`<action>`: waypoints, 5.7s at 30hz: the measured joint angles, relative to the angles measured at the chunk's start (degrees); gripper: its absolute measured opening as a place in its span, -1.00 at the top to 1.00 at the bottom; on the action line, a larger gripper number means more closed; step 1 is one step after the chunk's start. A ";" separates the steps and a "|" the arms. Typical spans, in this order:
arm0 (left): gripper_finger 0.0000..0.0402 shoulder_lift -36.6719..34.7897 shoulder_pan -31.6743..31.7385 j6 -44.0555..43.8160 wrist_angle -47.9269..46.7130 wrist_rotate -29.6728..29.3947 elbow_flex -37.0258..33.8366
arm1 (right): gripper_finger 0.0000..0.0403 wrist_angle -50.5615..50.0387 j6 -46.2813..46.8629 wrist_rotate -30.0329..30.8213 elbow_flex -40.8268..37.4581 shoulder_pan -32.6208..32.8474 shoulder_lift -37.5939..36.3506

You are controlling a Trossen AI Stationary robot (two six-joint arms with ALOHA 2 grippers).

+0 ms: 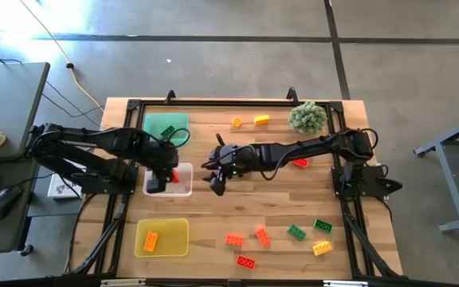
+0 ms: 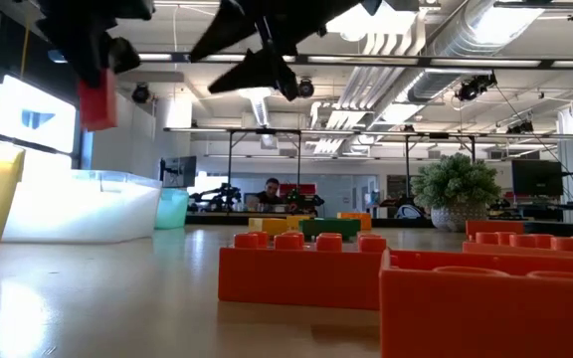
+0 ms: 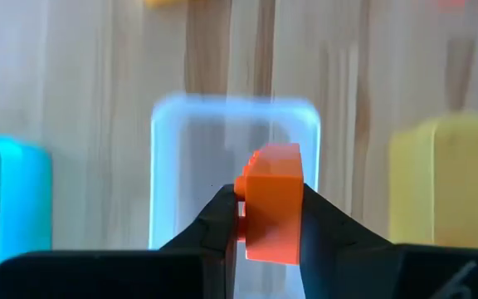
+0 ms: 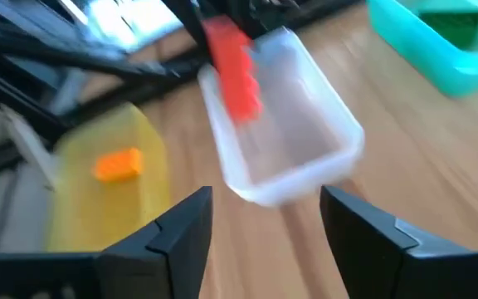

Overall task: Sort & place blocks by color
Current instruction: Put the orange game piece into the white bin, then put the green game piece into the green bin

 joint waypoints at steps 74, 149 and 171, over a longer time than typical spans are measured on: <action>0.01 7.82 0.19 -16.65 -1.97 2.75 -10.08 | -0.02 -39.36 -61.86 -7.36 -0.11 -27.02 11.58; 0.57 7.82 39.82 -11.16 37.37 26.91 1.99 | 0.45 -32.99 -29.85 18.67 34.32 -11.49 11.47; 0.62 7.85 39.95 12.76 21.98 -1.57 1.95 | -0.46 -36.71 -22.76 14.64 34.32 -13.71 11.28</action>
